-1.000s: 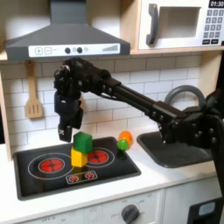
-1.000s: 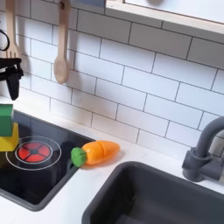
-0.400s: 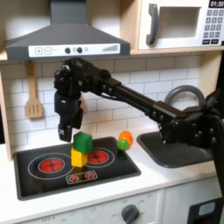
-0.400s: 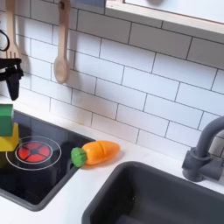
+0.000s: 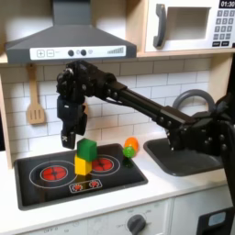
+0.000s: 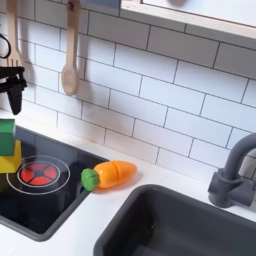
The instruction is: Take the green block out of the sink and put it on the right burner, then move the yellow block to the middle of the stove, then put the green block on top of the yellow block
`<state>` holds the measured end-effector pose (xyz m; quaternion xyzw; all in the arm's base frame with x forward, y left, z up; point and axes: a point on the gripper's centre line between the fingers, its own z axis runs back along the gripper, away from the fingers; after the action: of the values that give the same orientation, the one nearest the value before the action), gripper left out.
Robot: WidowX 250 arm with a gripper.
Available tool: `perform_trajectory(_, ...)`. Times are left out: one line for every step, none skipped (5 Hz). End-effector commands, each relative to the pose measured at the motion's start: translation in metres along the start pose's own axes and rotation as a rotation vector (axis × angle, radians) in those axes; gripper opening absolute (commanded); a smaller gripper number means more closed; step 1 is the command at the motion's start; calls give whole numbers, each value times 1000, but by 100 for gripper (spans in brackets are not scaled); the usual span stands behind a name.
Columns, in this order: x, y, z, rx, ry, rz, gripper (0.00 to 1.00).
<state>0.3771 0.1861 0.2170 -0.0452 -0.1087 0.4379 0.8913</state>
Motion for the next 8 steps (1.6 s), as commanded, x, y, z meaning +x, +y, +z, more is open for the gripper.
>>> perform_trajectory(0,0,0,-1,-1,0,100)
perform_trajectory(0,0,1,0,0,0,100)
perform_trajectory(0,0,1,-1,-1,0,100)
perform_trajectory(4,2,4,-10,-11,37,100)
perform_trajectory(5,1,7,-15,-11,46,100)
perform_trajectory(10,3,12,-9,-32,67,100)
perform_trajectory(16,6,18,-9,-48,95,100)
perform_trajectory(16,9,16,6,-40,97,100)
